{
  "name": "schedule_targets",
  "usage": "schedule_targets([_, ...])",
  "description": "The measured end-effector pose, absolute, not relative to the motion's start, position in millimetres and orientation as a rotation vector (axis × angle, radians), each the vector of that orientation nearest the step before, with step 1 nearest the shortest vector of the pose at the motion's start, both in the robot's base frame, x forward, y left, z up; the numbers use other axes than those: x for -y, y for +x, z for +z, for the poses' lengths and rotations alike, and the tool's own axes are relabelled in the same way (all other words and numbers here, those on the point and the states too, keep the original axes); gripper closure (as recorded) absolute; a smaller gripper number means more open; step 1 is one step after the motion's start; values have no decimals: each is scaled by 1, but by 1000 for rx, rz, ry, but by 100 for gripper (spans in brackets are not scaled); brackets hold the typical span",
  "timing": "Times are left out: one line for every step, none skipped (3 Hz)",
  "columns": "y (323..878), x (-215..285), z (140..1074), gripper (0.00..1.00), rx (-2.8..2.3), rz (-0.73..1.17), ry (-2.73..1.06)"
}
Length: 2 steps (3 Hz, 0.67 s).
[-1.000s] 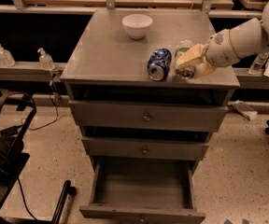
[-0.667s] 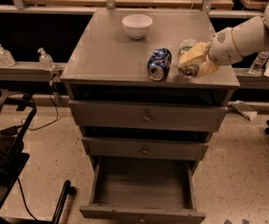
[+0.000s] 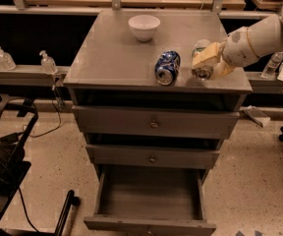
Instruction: Pick 7up can from bottom drawer and place on counter
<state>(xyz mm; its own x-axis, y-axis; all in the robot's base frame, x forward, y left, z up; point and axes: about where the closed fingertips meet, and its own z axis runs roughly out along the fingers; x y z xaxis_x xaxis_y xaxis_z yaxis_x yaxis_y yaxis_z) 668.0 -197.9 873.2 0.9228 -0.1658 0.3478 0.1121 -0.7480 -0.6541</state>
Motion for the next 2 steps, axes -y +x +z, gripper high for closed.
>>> schedule_targets([669, 202, 869, 68, -64, -507, -2373])
schedule_targets([671, 199, 866, 36, -63, -501, -2373])
